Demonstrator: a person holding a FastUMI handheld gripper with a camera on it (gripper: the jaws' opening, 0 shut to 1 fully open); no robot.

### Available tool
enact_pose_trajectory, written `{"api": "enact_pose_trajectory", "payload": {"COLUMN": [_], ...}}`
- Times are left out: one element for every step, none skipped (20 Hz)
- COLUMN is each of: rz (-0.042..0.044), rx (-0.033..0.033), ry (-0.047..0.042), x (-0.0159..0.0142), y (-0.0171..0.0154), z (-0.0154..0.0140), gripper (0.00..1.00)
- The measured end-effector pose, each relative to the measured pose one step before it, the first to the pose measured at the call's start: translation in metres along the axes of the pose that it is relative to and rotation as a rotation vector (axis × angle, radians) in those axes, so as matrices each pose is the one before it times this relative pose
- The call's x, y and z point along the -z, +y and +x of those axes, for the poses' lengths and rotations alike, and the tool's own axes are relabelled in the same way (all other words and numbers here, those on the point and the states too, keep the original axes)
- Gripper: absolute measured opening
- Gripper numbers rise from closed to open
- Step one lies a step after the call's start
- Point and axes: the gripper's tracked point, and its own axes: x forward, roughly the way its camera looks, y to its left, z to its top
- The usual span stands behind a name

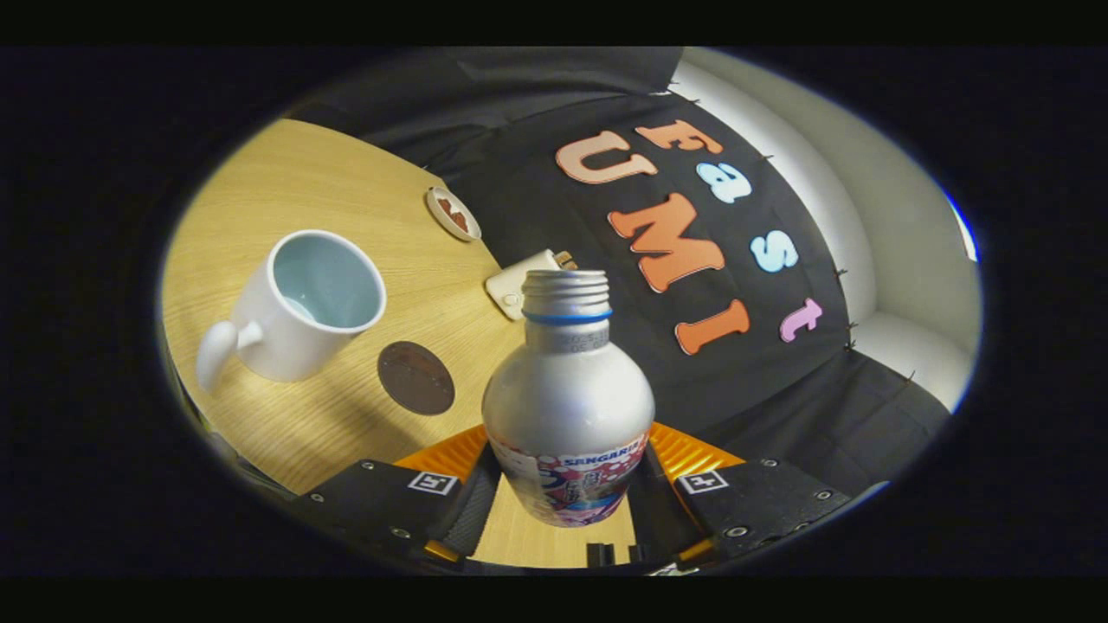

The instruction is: Take the bottle from table, then pour the juice into the cup, finally place the bottle on the coaster

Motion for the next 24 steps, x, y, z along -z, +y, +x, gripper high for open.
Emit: {"api": "enact_pose_trajectory", "payload": {"rz": [-0.03064,-0.03386,-0.03177,-0.02847,-0.02759,-0.02463,-0.02157,-0.01834,-0.01624,-0.01446,-0.00642,-0.00942,-0.01651,-0.02799,-0.03248,-0.02838,-0.02837,-0.02399,-0.01779,-0.01333,-0.02066,-0.02956,-0.02695,-0.01538], "rx": [0.01186,0.01126,0.01147,0.00923,0.00511,0.00472,0.00557,0.00415,-0.00082,-0.00547,0.00280,0.00441,0.00735,0.01010,0.00964,0.01154,0.01083,0.00868,0.00241,-0.00205,0.00218,0.01613,0.01363,0.00236], "ry": [-0.00988,-0.00801,-0.00875,-0.00754,-0.00385,-0.00416,-0.00373,-0.00462,-0.00548,-0.00945,-0.00291,-0.00270,-0.00263,-0.00676,-0.00829,-0.00482,-0.00153,-0.00320,-0.00169,-0.00153,-0.00682,-0.00216,-0.00190,-0.00482], "x": [-0.00246,-0.00216,-0.00193,-0.00217,-0.00155,-0.00126,-0.00173,-0.00134,-0.00160,-0.00396,-0.00202,-0.00097,-0.00172,-0.00196,-0.00404,-0.00190,-0.00073,-0.00116,-0.00026,-0.00077,-0.00027,-0.00121,-0.00073,-0.00076], "y": [-0.00280,-0.00216,-0.00152,-0.00179,-0.00069,-0.00048,-0.00138,-0.00113,-0.00076,0.00050,-0.00130,-0.00265,-0.00088,-0.00253,-0.00223,-0.00291,-0.00209,-0.00084,-0.00096,0.00116,0.00124,-0.00229,-0.00623,0.00084], "z": [-0.00063,-0.00045,0.00089,0.00049,0.00127,-0.00016,0.00139,0.00022,0.00146,-0.00066,0.00053,0.00088,0.00172,0.00024,-0.00010,0.00180,0.00250,0.00156,0.00067,0.00014,0.00158,0.00023,0.00061,-0.00092], "gripper": [0.77,0.77,0.77,0.77,0.77,0.77,0.77,0.77,0.77,0.77,0.77,0.77,0.77,0.77,0.77,0.77,0.77,0.77,0.77,0.77,0.77,0.77,0.77,0.77]}}
